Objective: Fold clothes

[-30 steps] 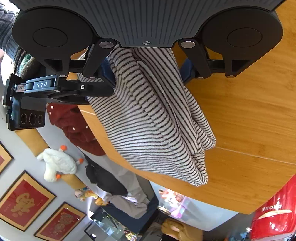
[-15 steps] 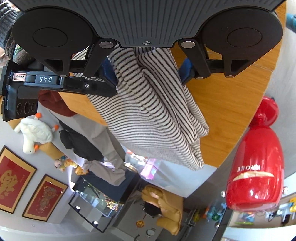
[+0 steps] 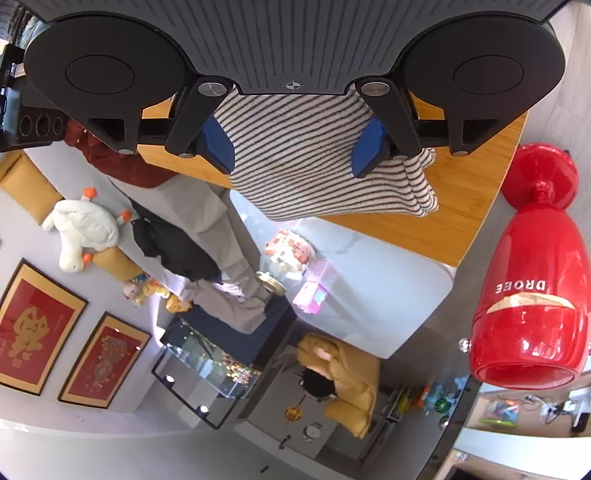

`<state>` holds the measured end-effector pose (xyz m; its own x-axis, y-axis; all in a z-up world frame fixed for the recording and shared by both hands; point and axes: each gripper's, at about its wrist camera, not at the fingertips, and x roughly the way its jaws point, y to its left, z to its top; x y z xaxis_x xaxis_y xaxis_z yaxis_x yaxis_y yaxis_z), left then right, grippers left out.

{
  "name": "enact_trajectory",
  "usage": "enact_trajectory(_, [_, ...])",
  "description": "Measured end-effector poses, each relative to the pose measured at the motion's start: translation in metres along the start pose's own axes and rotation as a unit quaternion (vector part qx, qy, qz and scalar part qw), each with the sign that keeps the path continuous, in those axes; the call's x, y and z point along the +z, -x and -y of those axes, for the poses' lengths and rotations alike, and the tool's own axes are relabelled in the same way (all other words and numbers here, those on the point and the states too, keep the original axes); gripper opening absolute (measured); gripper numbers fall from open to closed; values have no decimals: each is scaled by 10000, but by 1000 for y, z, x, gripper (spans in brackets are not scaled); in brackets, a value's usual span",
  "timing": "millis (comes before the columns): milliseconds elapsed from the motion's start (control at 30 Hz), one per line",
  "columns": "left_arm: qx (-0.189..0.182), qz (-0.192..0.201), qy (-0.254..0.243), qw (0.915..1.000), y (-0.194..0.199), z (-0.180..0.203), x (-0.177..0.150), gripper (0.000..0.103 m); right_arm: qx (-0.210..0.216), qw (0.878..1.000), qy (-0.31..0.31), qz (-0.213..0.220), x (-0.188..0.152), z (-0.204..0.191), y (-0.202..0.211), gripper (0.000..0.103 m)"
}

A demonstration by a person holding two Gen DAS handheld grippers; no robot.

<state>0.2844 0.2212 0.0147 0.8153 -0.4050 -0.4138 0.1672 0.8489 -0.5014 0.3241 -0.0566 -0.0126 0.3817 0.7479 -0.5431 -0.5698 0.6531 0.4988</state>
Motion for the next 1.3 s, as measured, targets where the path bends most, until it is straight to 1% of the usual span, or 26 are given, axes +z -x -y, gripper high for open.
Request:
enact_trajectory(33, [11,13,1,10000,-1,-1,-1,75,27,10000,16,-39,-1,-2,0,96])
enact_trajectory(67, [22,27,1,10000,-2,-1,-1,76,53,10000,31,-78,-2,-5,0,92])
enact_trajectory(100, [47,34,0,10000,-3,-2,-1,76,80,9999,47,-117,-3,-7,0,71])
enact_trajectory(133, [107,26,-7,9999,-5,-2,-1,77,109,9998,79,-119,-3,-11,2,70])
enact_trajectory(200, [202,11,3,9998,-9,-3,1,80,171,9995,246,80,4,-25,11,61])
enact_trajectory(267, [154,-3,161,9998,-11,-11,3,81,131,9985,473,233,11,-31,18,61])
enact_trajectory(333, [105,-16,319,9994,-13,-19,6,80,-267,9966,770,90,11,-30,12,61])
enact_trajectory(367, [105,-24,338,9994,-14,-21,7,80,-429,9958,814,-29,7,-27,6,62])
enact_trajectory(433, [227,-43,79,9997,-19,-14,6,80,-509,9961,714,-107,-4,-20,3,65])
enact_trajectory(500, [370,-54,-250,9990,-22,-5,3,82,-542,9969,566,-108,-10,-17,6,65])
enact_trajectory(567, [482,-69,-530,9974,-22,3,0,83,-684,9950,726,-8,-12,-26,11,67])
enact_trajectory(633, [518,-98,-625,9967,-19,6,-1,83,-973,9876,1217,183,-15,-45,19,69])
enact_trajectory(667, [515,-113,-624,9967,-18,7,-1,83,-1133,9815,1501,350,-16,-55,24,69])
enact_trajectory(733, [484,-127,-583,9970,-17,5,-1,83,-1393,9647,2095,781,-20,-80,35,69])
enact_trajectory(800, [483,-120,-586,9970,-17,5,-1,83,-1320,9549,2469,993,-25,-101,40,69])
enact_trajectory(900, [482,-109,-591,9970,-17,5,-2,85,-980,9614,2513,540,-30,-120,21,69])
enact_trajectory(967, [465,-91,-585,9972,-15,6,-1,85,-1156,9599,2550,177,-42,-122,-3,69])
enact_trajectory(1000, [452,-71,-583,9972,-12,7,-1,86,-1175,9594,2556,195,-44,-122,-3,72])
enact_trajectory(1067, [435,-35,-585,9973,-6,9,0,91,-1215,9585,2568,231,-49,-124,-3,73])
enact_trajectory(1233, [511,-42,-702,9962,10,17,-1,91,-1291,9569,2580,334,-60,-126,-1,71])
enact_trajectory(1267, [529,-45,-715,9960,13,18,-2,91,-1252,9590,2508,418,-59,-123,9,72])
enact_trajectory(1300, [543,-41,-714,9960,17,19,-3,91,-1298,9600,2419,558,-57,-120,20,78])
